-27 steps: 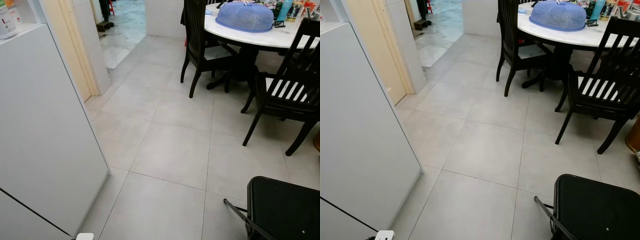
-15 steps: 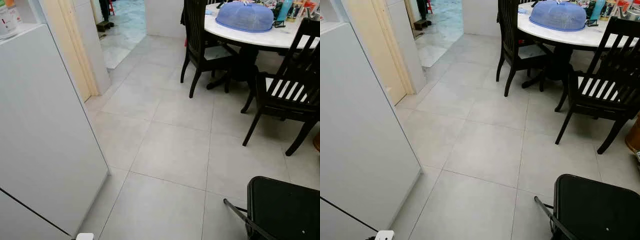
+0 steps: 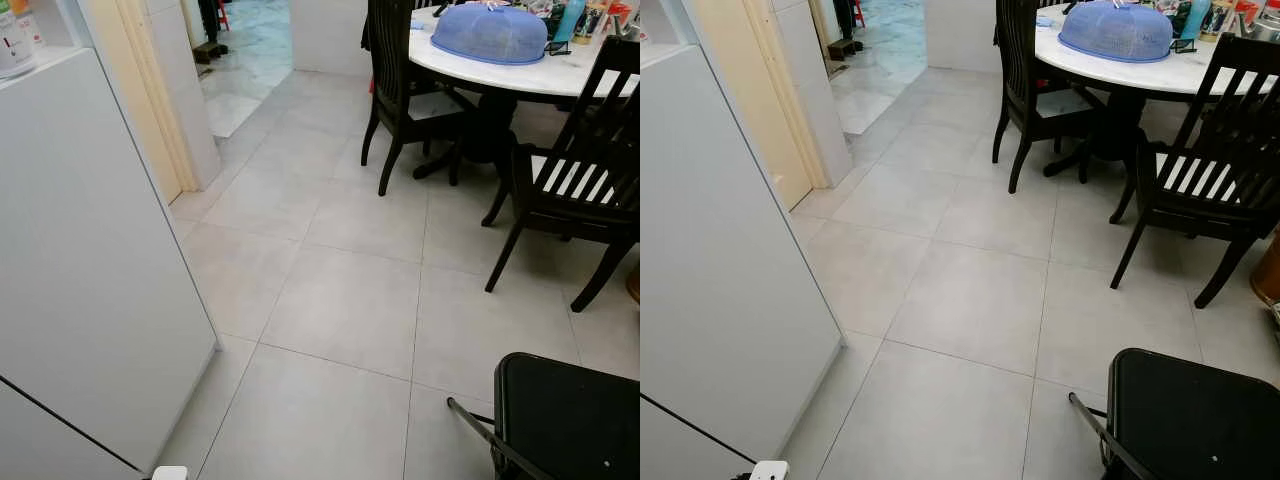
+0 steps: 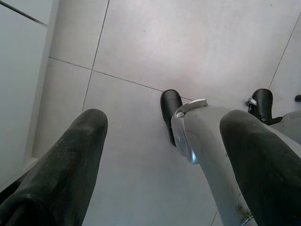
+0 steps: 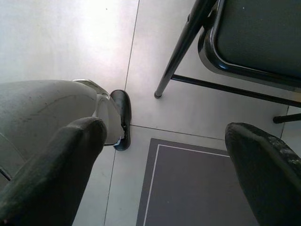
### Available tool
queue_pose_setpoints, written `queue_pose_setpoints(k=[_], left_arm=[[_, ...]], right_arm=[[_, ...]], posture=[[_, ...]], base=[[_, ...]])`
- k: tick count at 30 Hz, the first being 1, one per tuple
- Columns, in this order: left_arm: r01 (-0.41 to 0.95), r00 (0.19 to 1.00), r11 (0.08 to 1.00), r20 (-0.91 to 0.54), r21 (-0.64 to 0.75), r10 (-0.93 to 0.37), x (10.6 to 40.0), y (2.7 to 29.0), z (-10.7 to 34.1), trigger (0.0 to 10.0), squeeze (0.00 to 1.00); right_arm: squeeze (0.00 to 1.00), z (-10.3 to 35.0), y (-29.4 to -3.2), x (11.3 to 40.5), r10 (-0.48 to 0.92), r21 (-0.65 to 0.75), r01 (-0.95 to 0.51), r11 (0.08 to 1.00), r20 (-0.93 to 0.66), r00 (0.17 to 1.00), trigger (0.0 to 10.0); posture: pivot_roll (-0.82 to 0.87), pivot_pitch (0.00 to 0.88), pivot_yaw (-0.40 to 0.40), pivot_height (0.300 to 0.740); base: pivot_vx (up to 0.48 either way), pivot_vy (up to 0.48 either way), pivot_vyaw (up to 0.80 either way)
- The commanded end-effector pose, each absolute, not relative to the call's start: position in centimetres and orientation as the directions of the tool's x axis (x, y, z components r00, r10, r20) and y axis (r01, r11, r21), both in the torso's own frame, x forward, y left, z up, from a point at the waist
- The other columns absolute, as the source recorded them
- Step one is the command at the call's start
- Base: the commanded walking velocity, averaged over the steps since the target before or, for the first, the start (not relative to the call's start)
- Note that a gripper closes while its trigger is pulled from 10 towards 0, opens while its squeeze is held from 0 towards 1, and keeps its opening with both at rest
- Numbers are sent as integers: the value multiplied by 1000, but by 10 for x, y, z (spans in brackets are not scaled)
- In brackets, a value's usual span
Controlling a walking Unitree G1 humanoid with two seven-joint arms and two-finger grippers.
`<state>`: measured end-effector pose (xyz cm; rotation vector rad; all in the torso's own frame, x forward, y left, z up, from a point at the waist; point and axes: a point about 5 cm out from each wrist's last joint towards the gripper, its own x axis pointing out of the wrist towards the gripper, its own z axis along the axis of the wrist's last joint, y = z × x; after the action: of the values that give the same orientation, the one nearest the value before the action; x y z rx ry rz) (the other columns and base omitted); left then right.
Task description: Restocking fridge
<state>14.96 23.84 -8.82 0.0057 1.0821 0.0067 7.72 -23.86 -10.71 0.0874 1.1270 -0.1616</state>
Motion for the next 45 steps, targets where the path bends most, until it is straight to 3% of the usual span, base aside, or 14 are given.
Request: queue_pose_setpoints(k=[1,45], left_arm=[[-17,562,995,-822,99,91,193,217,-75,10000,0],[-23,573,997,-816,80,79,204,210,-71,10000,0]], right_arm=[[0,-73,-221,195,-54,106,253,962,-832,552,10000],[0,-72,-220,198,-32,108,211,971,-823,567,10000]], posture=[[42,0,-60,740],[46,0,-53,740]], base=[[0,0,0],[0,0,0]])
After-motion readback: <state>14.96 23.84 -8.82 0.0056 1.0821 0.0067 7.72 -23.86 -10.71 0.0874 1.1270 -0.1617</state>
